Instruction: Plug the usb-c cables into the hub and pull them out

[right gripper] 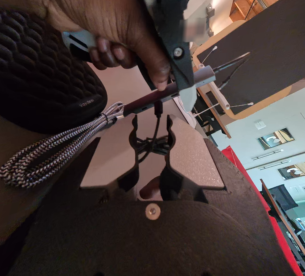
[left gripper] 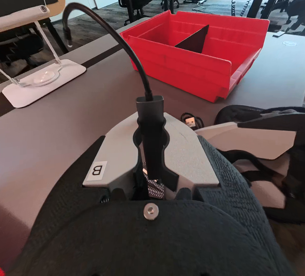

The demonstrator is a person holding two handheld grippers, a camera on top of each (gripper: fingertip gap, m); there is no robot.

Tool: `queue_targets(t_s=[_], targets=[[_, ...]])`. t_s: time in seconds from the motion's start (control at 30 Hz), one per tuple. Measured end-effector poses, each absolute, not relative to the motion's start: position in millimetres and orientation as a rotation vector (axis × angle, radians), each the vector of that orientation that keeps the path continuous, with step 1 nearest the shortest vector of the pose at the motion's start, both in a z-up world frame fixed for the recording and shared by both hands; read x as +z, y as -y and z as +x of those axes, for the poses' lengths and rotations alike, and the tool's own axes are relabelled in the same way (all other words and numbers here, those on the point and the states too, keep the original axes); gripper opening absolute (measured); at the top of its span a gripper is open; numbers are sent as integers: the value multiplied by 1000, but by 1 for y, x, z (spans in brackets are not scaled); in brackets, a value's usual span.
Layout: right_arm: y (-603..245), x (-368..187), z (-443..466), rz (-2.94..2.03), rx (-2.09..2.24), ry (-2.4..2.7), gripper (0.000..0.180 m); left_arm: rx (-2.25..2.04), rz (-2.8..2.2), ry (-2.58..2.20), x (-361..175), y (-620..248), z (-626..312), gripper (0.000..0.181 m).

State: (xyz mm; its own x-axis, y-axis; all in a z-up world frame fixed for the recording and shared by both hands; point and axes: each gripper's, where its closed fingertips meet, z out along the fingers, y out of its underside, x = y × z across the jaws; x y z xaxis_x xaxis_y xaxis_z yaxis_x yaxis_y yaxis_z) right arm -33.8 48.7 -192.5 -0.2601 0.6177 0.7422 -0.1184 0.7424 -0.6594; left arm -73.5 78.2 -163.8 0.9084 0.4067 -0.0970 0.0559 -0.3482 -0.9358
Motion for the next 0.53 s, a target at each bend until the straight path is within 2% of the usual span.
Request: queue_targets(t_s=[0.1,0.2,0.53], targets=[[-50,-196,-42,-424,630,1681,32,358,-1928,329,-166,-79,-67,20],[-53,-195,-46,-389,517,1621,11,373,-1970,322,-173,-79,-67,20],[-55,-208,-39,-276,403,1691,9,634,-2130,124,-192,-78,-74,29]])
